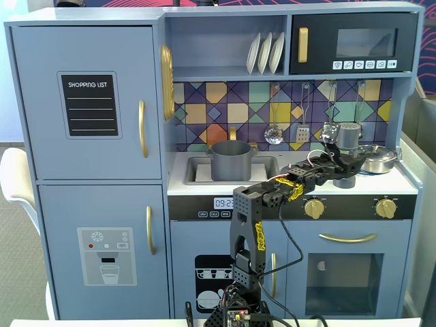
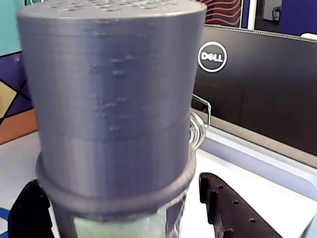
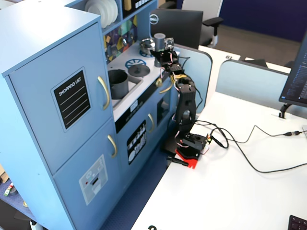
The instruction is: Put salt in the gray recipient
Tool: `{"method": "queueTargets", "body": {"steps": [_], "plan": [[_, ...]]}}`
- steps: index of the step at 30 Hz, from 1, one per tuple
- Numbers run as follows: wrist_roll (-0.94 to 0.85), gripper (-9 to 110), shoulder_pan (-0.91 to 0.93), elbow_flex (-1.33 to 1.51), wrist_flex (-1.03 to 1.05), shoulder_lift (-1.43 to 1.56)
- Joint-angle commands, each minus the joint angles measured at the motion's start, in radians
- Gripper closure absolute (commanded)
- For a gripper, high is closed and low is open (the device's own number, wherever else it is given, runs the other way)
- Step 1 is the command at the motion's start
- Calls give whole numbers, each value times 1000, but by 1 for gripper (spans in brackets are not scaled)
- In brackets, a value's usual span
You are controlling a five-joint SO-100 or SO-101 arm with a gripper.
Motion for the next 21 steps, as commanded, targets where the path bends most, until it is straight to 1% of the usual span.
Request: {"method": "queueTargets", "body": {"steps": [1, 5, 6, 7, 9, 10, 14, 16, 18, 21], "plan": [[-11, 63, -25, -163, -29, -35], [-26, 65, -37, -207, -46, -71], [-40, 68, -40, -210, -48, -75], [-58, 75, -44, -210, -48, -77], [-103, 97, -58, -207, -44, -78], [-97, 101, -60, -204, -49, -77], [-49, 101, -69, -147, -87, -6], [14, 101, -81, -124, -86, 69], [114, 101, -94, -133, -31, 150], [308, 101, -138, -183, 155, 288]]}}
